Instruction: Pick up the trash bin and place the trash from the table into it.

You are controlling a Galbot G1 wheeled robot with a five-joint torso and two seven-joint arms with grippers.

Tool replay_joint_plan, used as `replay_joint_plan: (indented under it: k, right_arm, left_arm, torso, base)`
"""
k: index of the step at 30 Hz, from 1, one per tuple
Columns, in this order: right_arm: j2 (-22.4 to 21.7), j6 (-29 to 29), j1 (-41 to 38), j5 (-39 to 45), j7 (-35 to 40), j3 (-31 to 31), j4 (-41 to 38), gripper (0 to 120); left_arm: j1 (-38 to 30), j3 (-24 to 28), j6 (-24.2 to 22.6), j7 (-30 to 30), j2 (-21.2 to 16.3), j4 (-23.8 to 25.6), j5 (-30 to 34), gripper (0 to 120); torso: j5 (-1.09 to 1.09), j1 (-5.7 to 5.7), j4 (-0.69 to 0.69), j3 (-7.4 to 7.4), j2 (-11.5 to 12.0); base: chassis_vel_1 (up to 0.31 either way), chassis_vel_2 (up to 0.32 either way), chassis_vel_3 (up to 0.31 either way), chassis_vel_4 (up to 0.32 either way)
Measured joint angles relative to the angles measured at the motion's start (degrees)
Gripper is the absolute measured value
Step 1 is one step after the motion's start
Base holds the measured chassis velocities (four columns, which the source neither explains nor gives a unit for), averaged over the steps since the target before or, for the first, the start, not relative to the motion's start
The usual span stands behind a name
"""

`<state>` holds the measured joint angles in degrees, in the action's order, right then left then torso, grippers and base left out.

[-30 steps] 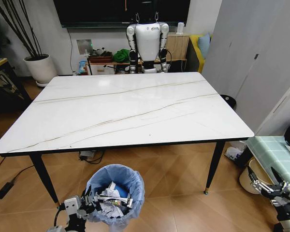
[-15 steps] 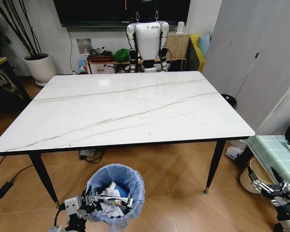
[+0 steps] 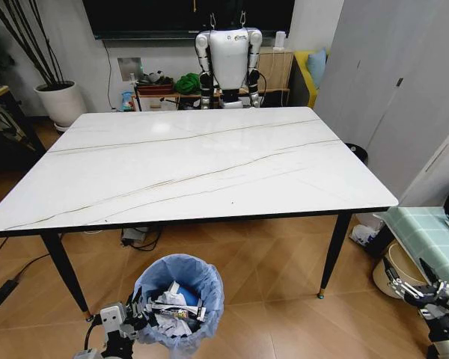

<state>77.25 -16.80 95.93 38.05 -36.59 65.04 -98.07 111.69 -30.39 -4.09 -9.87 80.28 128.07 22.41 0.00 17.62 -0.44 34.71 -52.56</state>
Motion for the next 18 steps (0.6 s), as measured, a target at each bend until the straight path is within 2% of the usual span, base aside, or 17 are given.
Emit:
replay_joint_plan:
  k: [18]
  right_arm:
    - [0.0, 0.0, 0.0, 0.0, 0.0, 0.0, 0.0, 100]
  left_arm:
    - [-0.1, 0.0, -0.2, 0.0, 0.0, -0.1, 0.4, 0]
  torso:
    - [0.0, -1.76, 0.0, -2.17, 3.9]
  base:
    - [0.0, 0.0, 0.0, 0.0]
